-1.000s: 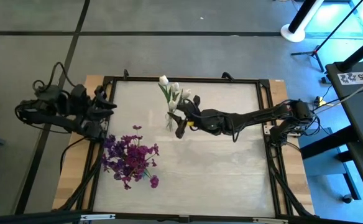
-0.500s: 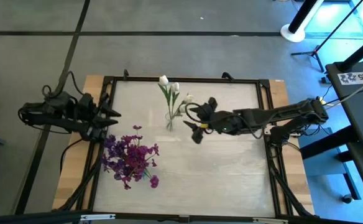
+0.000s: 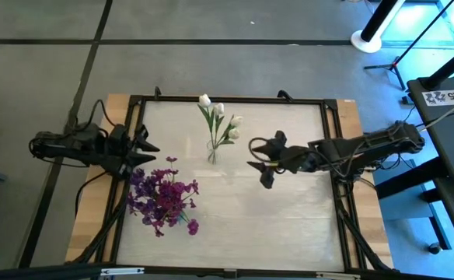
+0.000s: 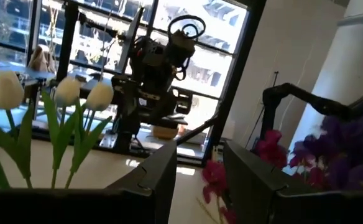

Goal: Sort flowers into vase by color
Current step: Return to Home Position

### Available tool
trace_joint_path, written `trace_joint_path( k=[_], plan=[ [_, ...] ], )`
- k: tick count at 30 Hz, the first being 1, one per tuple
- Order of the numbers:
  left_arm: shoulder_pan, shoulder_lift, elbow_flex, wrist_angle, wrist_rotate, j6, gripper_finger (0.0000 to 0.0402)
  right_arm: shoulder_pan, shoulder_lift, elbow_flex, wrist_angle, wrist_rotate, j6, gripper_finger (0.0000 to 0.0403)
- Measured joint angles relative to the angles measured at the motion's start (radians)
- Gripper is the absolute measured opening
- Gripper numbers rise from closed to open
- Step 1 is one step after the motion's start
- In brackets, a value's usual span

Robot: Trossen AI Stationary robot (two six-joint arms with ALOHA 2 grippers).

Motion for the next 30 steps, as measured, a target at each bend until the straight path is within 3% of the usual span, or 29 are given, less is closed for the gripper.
trace_joint_path(
  k=[6,13,16,19,23,30],
  plan=[
    [0.000,0.001,-0.010,-0.013,-0.003,-0.040,0.0127,-0.001,-0.126,-0.165,0.197,-0.102,0.039,0.0178],
    [0.000,0.000,-0.011,-0.002,-0.008,-0.076,0.0127,-0.001,-0.169,-0.172,0.059,-0.109,-0.055,0.0136],
    [0.000,0.001,-0.011,-0.003,-0.065,-0.060,0.0127,-0.002,-0.156,-0.172,0.090,-0.102,-0.036,0.0134],
    [0.000,0.013,-0.011,-0.010,-0.129,-0.058,0.0127,-0.001,-0.148,-0.203,0.097,-0.137,-0.168,0.0135],
    [0.000,0.011,-0.012,-0.064,-0.098,-0.049,0.0127,-0.002,-0.209,-0.339,0.240,-0.163,-0.237,0.0134],
    [0.001,0.000,-0.012,-0.209,-0.096,-0.021,0.0127,-0.002,-0.437,-0.680,0.606,-0.229,-0.299,0.0134]
  ],
)
